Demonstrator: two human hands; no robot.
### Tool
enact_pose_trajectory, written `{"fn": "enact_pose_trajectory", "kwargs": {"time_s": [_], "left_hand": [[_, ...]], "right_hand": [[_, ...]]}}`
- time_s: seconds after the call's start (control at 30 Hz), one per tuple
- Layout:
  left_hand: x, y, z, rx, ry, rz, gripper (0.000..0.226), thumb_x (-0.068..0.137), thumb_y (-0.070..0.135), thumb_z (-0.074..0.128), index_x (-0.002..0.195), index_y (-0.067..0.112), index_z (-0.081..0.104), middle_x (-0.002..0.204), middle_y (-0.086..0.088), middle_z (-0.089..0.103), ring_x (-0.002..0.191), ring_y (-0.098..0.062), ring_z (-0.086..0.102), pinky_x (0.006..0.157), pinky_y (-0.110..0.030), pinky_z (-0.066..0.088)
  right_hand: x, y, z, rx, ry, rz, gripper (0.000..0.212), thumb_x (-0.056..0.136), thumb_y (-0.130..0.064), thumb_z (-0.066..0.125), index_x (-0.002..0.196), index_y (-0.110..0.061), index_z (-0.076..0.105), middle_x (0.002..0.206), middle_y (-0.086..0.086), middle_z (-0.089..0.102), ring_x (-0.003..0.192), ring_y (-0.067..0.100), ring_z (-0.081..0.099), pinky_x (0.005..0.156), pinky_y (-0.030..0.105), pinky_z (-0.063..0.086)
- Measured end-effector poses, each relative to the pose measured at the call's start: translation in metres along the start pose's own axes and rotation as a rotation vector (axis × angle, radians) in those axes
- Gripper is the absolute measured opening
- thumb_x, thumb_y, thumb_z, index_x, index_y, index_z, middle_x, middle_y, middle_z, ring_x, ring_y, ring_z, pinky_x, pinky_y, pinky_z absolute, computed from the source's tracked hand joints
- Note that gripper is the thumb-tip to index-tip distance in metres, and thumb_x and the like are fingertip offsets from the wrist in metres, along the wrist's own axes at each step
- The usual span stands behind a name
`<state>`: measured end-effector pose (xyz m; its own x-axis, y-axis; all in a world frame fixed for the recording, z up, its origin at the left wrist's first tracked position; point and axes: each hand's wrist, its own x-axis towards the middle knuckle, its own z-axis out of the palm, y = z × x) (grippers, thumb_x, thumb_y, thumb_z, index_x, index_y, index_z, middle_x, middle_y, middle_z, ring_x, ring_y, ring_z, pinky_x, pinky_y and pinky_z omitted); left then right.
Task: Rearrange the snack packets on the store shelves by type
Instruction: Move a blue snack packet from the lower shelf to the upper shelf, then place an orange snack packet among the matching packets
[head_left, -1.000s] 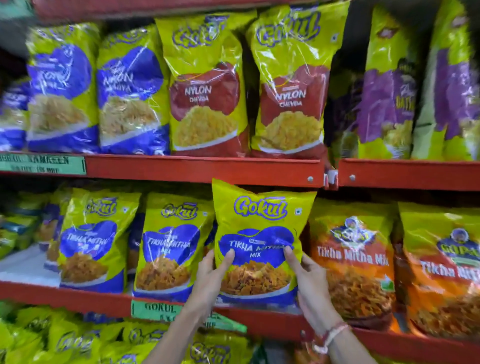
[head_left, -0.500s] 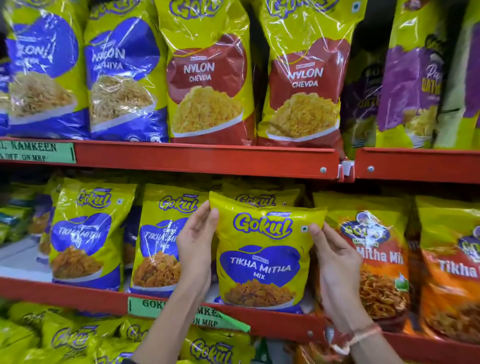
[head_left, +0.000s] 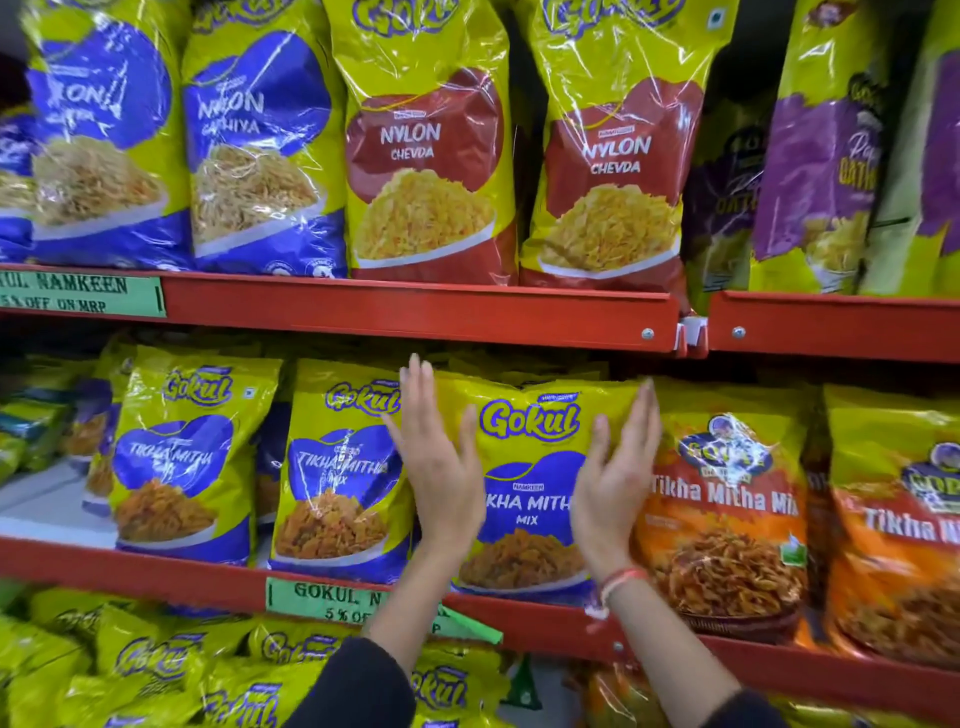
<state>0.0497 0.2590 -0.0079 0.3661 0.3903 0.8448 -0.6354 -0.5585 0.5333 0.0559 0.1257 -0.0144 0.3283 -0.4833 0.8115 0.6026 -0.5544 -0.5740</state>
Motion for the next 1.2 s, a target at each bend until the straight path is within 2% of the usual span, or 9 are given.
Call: {"fn": "enact_pose_trajectory", "kwargs": {"time_s": [0.07, 0.17, 0.23, 0.33, 0.57, 0.77, 0.93, 1.07, 1.2], "left_hand": [[-0.031, -0.011, 0.009, 0.236, -0.141, 0.244, 0.062, 0.099, 0.036, 0.033, 0.152, 0.013, 0.011, 0.162, -0.007, 0.011, 0.151, -0.017, 0.005, 0.122, -0.046, -0.005], [-0.062, -0.047, 0.015, 0.455, -0.319, 0.433, 0.062, 0.1, 0.041, 0.022, 0.152, 0.015, 0.003, 0.163, 0.002, -0.006, 0.151, -0.014, -0.001, 0.121, -0.05, 0.0], [-0.059, -0.064, 0.016, 0.53, -0.382, 0.399, 0.062, 0.099, 0.043, 0.019, 0.152, 0.012, 0.007, 0.163, -0.002, 0.002, 0.151, -0.016, 0.003, 0.121, -0.049, 0.003], [-0.047, -0.068, 0.017, 0.584, -0.462, 0.348, 0.064, 0.099, 0.044, 0.018, 0.151, 0.008, 0.016, 0.161, -0.009, 0.016, 0.149, -0.019, 0.013, 0.122, -0.045, 0.006], [-0.045, -0.059, 0.01, 0.65, -0.518, 0.297, 0.067, 0.098, 0.047, 0.018, 0.151, 0.008, 0.012, 0.162, -0.008, 0.01, 0.15, -0.019, 0.01, 0.12, -0.046, 0.009], [-0.074, -0.012, 0.008, 0.42, -0.47, 0.32, 0.064, 0.098, 0.044, 0.024, 0.15, 0.009, 0.02, 0.161, -0.007, 0.017, 0.151, -0.017, 0.007, 0.123, -0.042, 0.003], [-0.09, 0.05, 0.05, 0.213, -0.518, 0.368, 0.06, 0.099, 0.042, 0.023, 0.149, 0.009, 0.025, 0.16, -0.005, 0.023, 0.15, -0.016, 0.014, 0.122, -0.041, 0.011], [-0.107, 0.093, 0.104, -0.051, -0.596, 0.341, 0.056, 0.099, 0.034, 0.035, 0.15, 0.017, 0.023, 0.159, 0.003, 0.025, 0.149, -0.006, 0.016, 0.122, -0.028, 0.014], [-0.124, 0.156, 0.167, -0.281, -0.528, 0.105, 0.055, 0.096, 0.037, 0.043, 0.147, 0.018, 0.031, 0.151, 0.012, 0.031, 0.139, 0.008, 0.022, 0.114, -0.008, 0.015]], "right_hand": [[-0.022, 0.022, 0.005, -0.291, -0.101, -0.281, 0.059, 0.104, -0.031, 0.035, 0.152, 0.002, 0.023, 0.161, 0.02, 0.025, 0.154, 0.021, 0.01, 0.126, 0.038, 0.012], [-0.047, 0.057, -0.003, -0.539, -0.289, -0.485, 0.062, 0.104, -0.04, 0.025, 0.153, -0.002, 0.019, 0.162, 0.015, 0.018, 0.155, 0.022, -0.003, 0.124, 0.05, 0.012], [-0.049, 0.071, -0.007, -0.635, -0.401, -0.553, 0.065, 0.103, -0.044, 0.025, 0.154, -0.005, 0.017, 0.164, 0.013, 0.013, 0.155, 0.022, 0.001, 0.123, 0.05, 0.014], [-0.041, 0.069, -0.005, -0.722, -0.508, -0.513, 0.067, 0.102, -0.046, 0.026, 0.155, -0.006, 0.017, 0.165, 0.013, 0.015, 0.153, 0.025, 0.015, 0.121, 0.049, 0.019], [-0.04, 0.055, -0.02, -0.757, -0.61, -0.452, 0.072, 0.101, -0.054, 0.018, 0.156, -0.008, 0.016, 0.166, 0.01, 0.015, 0.153, 0.022, 0.017, 0.119, 0.045, 0.019], [-0.035, 0.045, -0.095, -0.653, -0.571, -0.425, 0.069, 0.102, -0.052, 0.021, 0.156, -0.009, 0.018, 0.167, 0.006, 0.014, 0.155, 0.016, 0.006, 0.125, 0.036, 0.008], [-0.001, 0.068, -0.16, -0.599, -0.525, -0.302, 0.068, 0.102, -0.054, 0.016, 0.157, -0.014, 0.013, 0.167, -0.003, 0.005, 0.155, 0.01, -0.003, 0.125, 0.032, 0.001], [0.043, 0.089, -0.21, -0.435, -0.385, -0.173, 0.07, 0.099, -0.06, 0.014, 0.157, -0.02, 0.013, 0.166, -0.011, 0.003, 0.153, 0.002, -0.006, 0.124, 0.023, -0.001], [0.101, 0.12, -0.262, -0.203, -0.193, -0.028, 0.073, 0.096, -0.063, 0.023, 0.156, -0.022, 0.018, 0.162, -0.019, 0.009, 0.153, 0.0, 0.004, 0.123, 0.021, 0.012]]}}
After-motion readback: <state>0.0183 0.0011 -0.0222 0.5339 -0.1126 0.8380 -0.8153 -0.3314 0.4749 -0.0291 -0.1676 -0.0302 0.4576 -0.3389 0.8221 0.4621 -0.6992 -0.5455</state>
